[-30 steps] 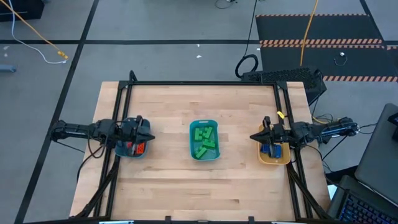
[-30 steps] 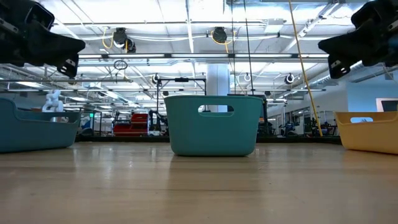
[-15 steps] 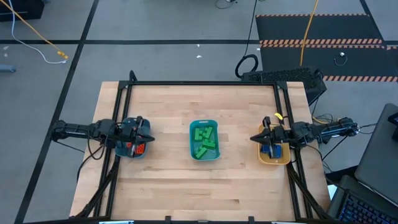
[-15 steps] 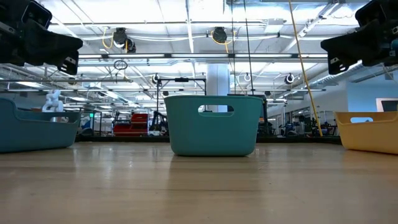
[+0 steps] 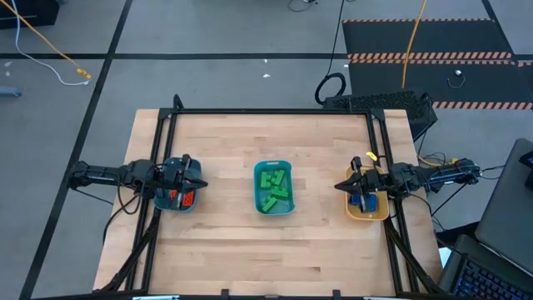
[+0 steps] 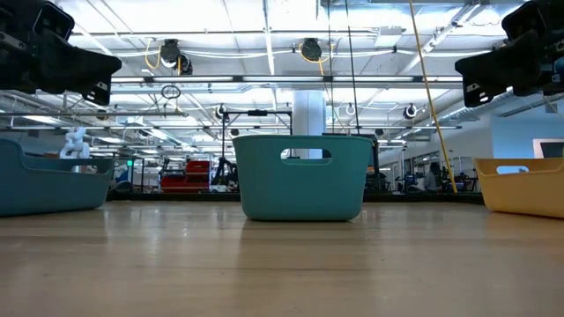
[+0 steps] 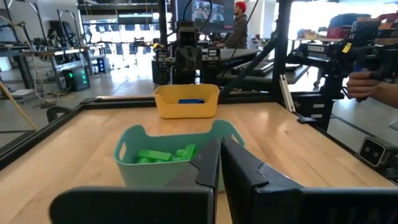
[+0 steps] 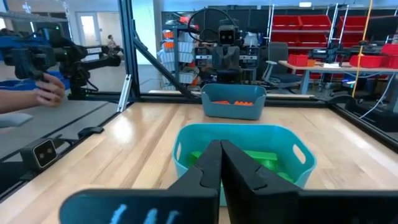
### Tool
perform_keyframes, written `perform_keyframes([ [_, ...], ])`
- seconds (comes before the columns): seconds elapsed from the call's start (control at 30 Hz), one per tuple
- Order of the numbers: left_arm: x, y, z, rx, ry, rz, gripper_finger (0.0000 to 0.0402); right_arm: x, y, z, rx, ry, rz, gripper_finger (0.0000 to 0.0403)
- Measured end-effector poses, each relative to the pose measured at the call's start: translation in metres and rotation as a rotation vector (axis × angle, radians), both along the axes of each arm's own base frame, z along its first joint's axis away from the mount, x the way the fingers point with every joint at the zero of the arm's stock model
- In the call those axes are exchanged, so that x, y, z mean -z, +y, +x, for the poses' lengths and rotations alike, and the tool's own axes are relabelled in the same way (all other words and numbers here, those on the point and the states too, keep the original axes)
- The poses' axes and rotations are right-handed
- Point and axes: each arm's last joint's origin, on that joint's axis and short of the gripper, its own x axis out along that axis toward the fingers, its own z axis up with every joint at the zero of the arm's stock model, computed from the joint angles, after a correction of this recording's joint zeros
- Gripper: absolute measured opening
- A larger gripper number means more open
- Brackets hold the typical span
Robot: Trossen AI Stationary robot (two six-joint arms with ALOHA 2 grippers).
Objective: Sort & place blocks by color
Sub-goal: Return to home position
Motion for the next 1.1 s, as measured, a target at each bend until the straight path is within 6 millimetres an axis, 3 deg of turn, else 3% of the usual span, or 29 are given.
perform_keyframes([
  [1.1, 0.0000, 0.0000, 0.0000, -0.001, 0.000, -0.004, 0.0021, -0.0004, 0.0000, 0.0000, 0.000, -0.004, 0.009, 0.0000],
])
